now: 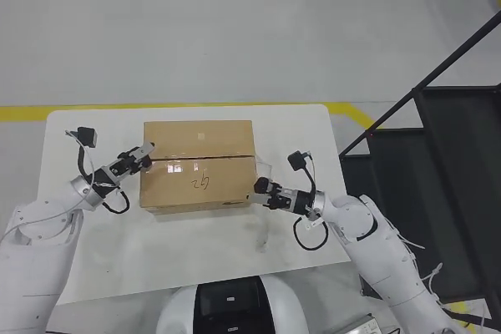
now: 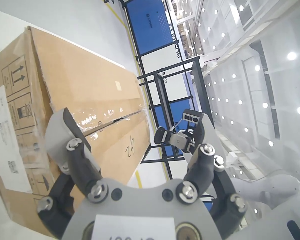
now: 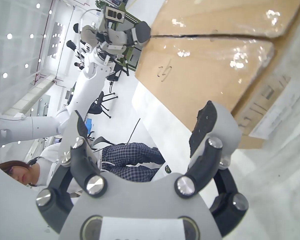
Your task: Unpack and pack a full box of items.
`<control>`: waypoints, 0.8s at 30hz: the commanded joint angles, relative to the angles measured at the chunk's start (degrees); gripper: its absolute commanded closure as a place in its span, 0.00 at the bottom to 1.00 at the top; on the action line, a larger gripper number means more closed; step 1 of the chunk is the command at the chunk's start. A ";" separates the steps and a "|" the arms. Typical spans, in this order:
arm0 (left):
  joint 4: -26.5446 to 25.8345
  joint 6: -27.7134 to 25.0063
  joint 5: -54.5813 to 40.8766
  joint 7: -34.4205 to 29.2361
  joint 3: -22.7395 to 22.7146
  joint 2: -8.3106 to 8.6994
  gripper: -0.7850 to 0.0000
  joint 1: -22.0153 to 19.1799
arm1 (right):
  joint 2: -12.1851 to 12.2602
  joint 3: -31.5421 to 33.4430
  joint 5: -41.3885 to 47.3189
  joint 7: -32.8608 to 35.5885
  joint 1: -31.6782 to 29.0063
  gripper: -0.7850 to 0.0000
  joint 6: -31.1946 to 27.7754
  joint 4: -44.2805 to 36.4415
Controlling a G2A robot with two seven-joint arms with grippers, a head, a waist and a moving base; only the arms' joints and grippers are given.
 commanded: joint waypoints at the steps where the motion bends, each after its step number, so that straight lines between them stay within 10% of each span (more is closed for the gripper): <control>1: -0.38 -0.03 0.04 0.03 0.09 0.01 0.00 0.28 | 0.21 0.43 -3.35 -0.83 -0.60 0.00 0.80 0.03; 24: -2.81 -1.34 -0.81 -0.23 -0.02 0.22 0.00 2.34 | -2.47 -10.16 -4.35 -5.20 13.18 0.00 6.63 16.77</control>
